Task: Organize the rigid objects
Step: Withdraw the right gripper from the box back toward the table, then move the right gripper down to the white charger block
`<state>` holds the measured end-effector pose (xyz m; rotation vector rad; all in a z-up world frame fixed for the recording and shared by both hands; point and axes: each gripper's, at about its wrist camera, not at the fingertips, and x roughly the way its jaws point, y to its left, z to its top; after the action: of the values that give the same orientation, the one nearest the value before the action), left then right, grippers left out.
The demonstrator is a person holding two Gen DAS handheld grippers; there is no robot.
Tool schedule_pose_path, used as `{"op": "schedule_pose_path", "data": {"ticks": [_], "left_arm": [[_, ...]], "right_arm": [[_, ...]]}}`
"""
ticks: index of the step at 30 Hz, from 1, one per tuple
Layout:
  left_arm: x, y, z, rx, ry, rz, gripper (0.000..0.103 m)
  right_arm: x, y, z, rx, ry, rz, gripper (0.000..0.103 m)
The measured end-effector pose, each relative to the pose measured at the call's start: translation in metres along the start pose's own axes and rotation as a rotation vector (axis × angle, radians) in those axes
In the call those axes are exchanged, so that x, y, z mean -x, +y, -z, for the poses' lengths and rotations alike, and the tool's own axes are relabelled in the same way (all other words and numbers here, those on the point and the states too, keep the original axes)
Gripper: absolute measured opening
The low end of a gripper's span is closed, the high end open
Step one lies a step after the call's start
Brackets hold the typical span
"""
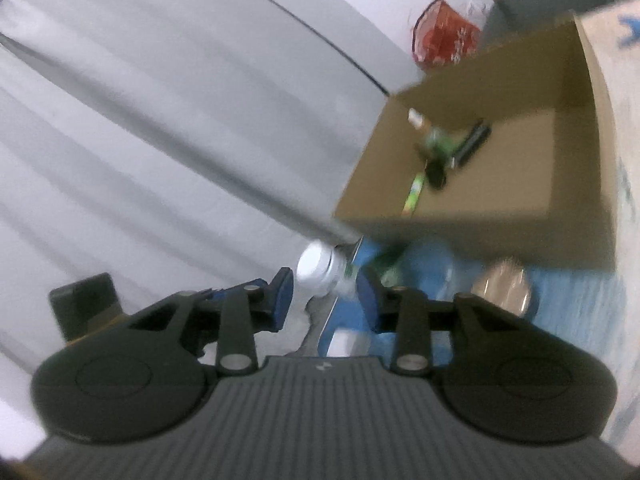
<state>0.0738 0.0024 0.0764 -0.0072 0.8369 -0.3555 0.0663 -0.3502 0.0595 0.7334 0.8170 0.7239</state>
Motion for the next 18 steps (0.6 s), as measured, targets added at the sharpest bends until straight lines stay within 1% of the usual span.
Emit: {"op": "schedule_pose_path", "data": {"ticks": [2, 5, 7, 10, 13, 18], "left_arm": [[-0.005, 0.007, 0.017, 0.006, 0.018, -0.038, 0.079], [-0.020, 0.015, 0.038, -0.001, 0.084, -0.071, 0.079], [-0.030, 0.017, 0.048, -0.019, 0.117, -0.092, 0.080], [-0.048, 0.021, 0.053, -0.039, 0.159, -0.120, 0.080], [-0.063, 0.029, 0.053, -0.049, 0.195, -0.119, 0.080], [-0.083, 0.039, 0.058, -0.051, 0.235, -0.115, 0.080]], "right_arm": [[-0.007, -0.004, 0.021, -0.029, 0.018, -0.002, 0.042], [-0.033, -0.014, 0.047, -0.086, 0.085, -0.016, 0.043], [-0.055, -0.020, 0.057, -0.119, 0.128, -0.020, 0.043], [-0.087, -0.022, 0.064, -0.119, 0.173, 0.009, 0.043], [-0.118, -0.020, 0.066, -0.105, 0.217, 0.038, 0.043], [-0.162, -0.021, 0.068, -0.085, 0.262, 0.038, 0.043]]}}
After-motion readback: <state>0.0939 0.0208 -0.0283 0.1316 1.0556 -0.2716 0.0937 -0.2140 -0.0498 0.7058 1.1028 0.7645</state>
